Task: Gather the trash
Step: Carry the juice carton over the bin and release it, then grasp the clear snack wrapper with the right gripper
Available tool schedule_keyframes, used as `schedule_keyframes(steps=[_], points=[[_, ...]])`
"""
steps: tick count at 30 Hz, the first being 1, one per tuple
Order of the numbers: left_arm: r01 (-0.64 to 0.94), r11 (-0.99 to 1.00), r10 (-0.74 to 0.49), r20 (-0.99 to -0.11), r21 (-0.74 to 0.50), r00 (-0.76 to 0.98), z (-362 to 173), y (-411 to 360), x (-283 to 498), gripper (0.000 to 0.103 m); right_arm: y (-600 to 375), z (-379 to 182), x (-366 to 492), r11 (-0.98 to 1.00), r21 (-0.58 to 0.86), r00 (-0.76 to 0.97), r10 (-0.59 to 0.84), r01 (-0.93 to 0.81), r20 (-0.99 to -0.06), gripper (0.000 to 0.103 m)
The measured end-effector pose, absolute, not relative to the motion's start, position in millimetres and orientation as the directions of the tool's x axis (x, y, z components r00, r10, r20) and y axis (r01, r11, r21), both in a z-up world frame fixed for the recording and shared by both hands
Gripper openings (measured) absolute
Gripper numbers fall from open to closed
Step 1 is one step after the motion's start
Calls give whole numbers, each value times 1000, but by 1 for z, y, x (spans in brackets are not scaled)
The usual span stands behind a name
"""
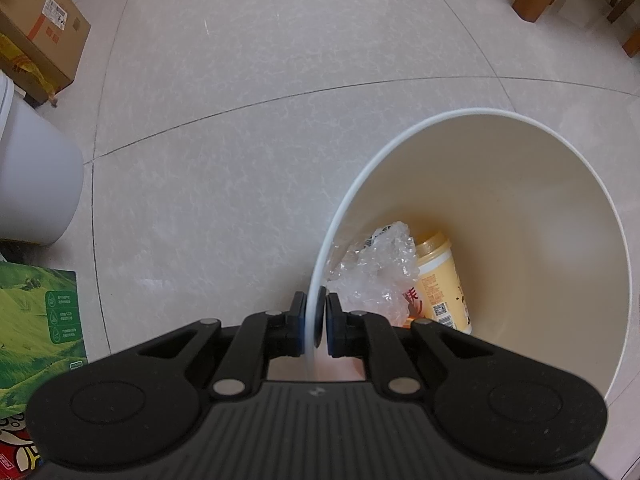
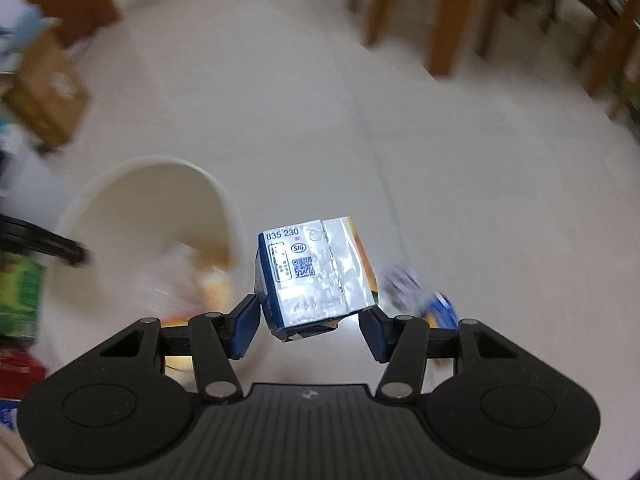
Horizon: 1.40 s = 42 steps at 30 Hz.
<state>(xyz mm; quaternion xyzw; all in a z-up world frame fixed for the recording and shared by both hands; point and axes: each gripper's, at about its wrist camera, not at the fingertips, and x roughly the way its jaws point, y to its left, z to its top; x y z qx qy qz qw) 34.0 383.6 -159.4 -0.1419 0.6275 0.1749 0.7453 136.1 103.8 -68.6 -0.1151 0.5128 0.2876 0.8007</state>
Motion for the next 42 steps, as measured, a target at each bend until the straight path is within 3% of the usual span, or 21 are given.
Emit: schedule_keyframes(steps=[5,7,8,15,23,34,39,42], points=[[-438,899,79,-985,5,151,-159,384,34,8,149,-46,114,702,175,262,467,-690,-844,64],[-442,897,74,-985,-1,153,-159,385,34,8,162,-40,104,674,176,262,496,-718,-828,97],[-442,897,73,-985,-2,153,-159,385,34,8,166,-37,101,665,161,277,502,-729,-820,100],[-441,898,73,-985,-3,155,-160,385,34,8,156,-37,101,684,131,292,466,-717,-835,100],[-442,897,76,-985,1,153,-161,384,34,8,90,-72,119,819,99,375,362,-565,-854,100],[-441,897,74,-985,-1,153,-161,385,33,8,-39,-211,119,993,45,300,76,-110,-951,99],[-441,898,74,-985,-1,153,-161,384,33,8,-93,-270,103,989,78,179,55,127,-982,98],[-439,898,75,-985,1,153,-162,383,33,8,-105,-296,88,983,56,139,32,174,-990,98]])
